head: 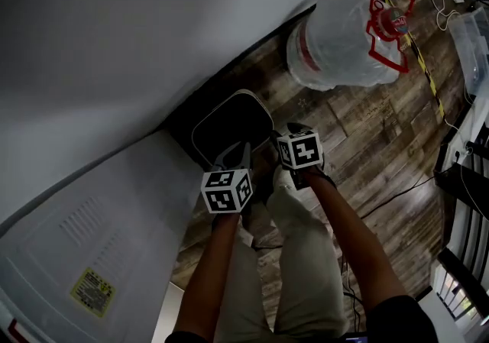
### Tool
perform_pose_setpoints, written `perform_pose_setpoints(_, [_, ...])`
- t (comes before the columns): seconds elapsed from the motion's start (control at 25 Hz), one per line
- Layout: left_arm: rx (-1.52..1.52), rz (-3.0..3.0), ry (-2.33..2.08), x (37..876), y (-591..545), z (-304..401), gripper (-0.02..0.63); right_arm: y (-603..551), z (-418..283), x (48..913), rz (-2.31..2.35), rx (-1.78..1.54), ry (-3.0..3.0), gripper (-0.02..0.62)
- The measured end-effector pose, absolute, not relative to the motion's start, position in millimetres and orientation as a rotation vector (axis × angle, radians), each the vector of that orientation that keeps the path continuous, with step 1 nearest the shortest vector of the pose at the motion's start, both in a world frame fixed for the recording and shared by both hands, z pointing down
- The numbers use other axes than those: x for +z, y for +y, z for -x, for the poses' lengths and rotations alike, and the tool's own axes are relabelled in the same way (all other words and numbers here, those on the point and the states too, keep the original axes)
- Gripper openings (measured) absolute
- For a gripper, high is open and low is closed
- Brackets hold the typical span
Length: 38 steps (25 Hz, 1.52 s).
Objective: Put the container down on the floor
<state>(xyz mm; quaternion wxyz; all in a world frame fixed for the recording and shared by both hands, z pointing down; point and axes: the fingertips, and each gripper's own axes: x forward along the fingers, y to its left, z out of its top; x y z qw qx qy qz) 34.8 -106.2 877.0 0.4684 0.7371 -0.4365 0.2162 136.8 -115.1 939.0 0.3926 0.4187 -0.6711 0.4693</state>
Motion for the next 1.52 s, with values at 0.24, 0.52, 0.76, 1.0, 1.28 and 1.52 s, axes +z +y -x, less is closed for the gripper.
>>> perform_pose_setpoints(0.24, [0.508,-1.816,-1.097,824.3,-106.3,-24.0,0.017,-107.9,-122.2,892.4,-1.066,1.251,-1.720,0.218])
perform_pose_setpoints(0.52, [0.481,-1.811,-1.085,769.2,-107.9,-23.9,0.017,-111.5,-119.5,823.5,-1.088,1.217,-1.737,0.218])
perform_pose_setpoints(0.76, [0.458,-1.813,-1.057,721.8,-102.3,-29.0,0.017,-114.0,-115.7,765.7,-1.120,1.220,-1.759,0.218])
perform_pose_setpoints(1.0, [0.472,-1.810,-1.031,669.8,-90.7,-32.2,0.017,-113.3,-114.4,708.8,-1.140,1.236,-1.765,0.218])
perform_pose_setpoints(1.28, [0.478,-1.848,-1.050,619.3,-99.2,-27.6,0.017,-106.1,-120.1,667.3,-1.170,1.248,-1.771,0.218])
perform_pose_setpoints(1.52, [0.458,-1.873,-1.104,568.3,-107.7,-21.7,0.017,-94.7,-129.0,621.7,-1.190,1.251,-1.786,0.217])
